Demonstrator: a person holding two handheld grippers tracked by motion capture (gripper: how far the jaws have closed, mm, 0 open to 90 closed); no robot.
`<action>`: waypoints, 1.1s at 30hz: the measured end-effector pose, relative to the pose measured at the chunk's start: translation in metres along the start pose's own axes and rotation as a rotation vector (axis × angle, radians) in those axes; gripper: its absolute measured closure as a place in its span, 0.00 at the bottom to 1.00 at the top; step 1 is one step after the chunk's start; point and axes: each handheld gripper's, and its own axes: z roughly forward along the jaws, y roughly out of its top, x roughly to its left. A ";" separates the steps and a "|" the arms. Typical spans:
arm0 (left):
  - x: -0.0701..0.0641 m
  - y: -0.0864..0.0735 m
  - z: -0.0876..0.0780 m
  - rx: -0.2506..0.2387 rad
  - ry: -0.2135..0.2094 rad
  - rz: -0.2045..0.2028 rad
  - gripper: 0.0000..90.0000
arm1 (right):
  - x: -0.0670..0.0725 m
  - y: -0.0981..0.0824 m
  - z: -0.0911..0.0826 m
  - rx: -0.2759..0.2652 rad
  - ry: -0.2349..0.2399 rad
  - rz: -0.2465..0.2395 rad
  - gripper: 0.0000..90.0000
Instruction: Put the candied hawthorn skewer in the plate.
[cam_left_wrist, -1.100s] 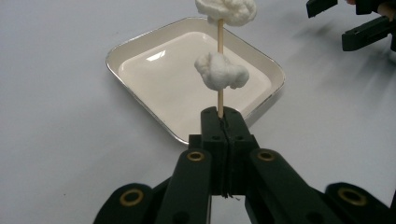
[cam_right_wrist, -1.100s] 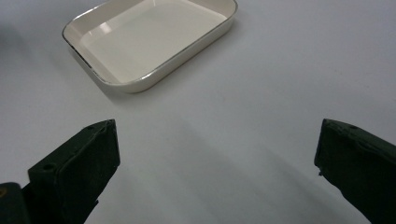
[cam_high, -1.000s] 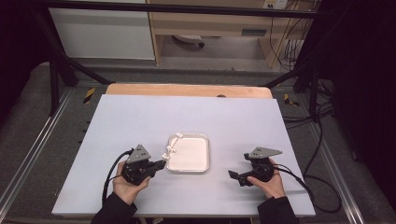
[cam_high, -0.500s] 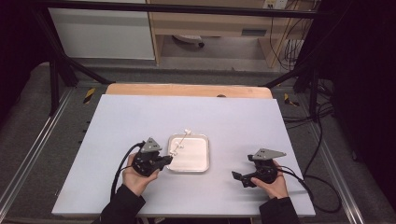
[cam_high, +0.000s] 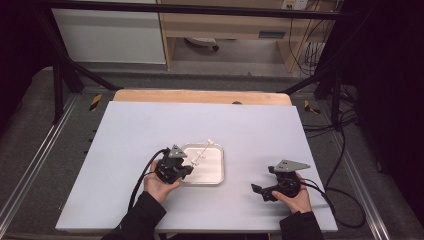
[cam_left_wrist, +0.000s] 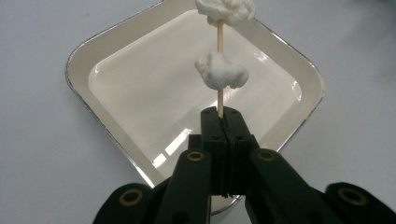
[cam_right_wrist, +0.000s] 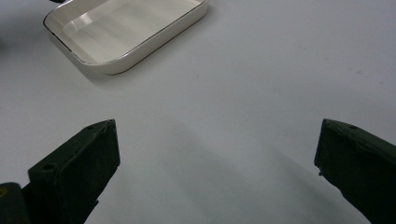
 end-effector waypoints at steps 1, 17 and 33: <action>0.000 0.000 0.002 0.009 0.008 0.002 0.99 | 0.000 0.000 0.000 0.001 -0.001 -0.001 0.01; 0.001 -0.005 0.018 0.106 0.047 0.031 0.98 | 0.000 0.000 0.001 0.002 -0.003 -0.005 0.01; 0.000 -0.001 0.014 0.084 0.061 0.045 0.86 | 0.000 -0.001 0.002 0.007 0.002 0.002 0.01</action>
